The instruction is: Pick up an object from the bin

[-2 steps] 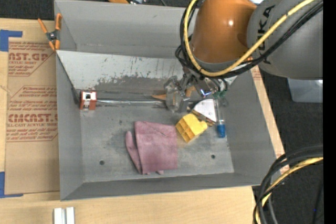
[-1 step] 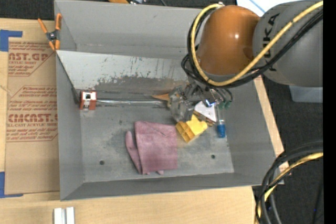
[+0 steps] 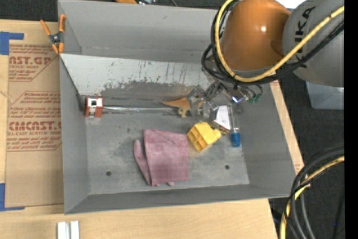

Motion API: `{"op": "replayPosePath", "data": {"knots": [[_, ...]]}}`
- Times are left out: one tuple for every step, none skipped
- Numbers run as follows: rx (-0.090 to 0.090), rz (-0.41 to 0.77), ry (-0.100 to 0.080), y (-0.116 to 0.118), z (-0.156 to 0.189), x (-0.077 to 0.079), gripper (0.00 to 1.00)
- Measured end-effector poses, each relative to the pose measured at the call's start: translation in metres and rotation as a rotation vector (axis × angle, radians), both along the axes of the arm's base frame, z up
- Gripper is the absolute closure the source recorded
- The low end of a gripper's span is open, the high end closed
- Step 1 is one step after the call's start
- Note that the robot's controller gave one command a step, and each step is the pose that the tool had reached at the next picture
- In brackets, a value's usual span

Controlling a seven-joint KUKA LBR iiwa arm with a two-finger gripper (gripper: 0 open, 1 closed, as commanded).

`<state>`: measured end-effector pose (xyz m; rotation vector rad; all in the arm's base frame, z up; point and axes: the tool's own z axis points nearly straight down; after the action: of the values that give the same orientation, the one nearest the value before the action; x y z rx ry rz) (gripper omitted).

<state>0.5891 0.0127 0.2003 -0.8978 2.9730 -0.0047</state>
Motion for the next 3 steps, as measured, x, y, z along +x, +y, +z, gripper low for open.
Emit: {"op": "replayPosePath", "data": {"knots": [[0.004, -0.235, 0.014, -0.042, -0.049, -0.094, 1.0], [0.001, 0.065, -0.016, -0.059, -0.049, -0.02, 0.0], [0.001, 0.065, -0.015, -0.059, -0.049, -0.02, 0.0]]}}
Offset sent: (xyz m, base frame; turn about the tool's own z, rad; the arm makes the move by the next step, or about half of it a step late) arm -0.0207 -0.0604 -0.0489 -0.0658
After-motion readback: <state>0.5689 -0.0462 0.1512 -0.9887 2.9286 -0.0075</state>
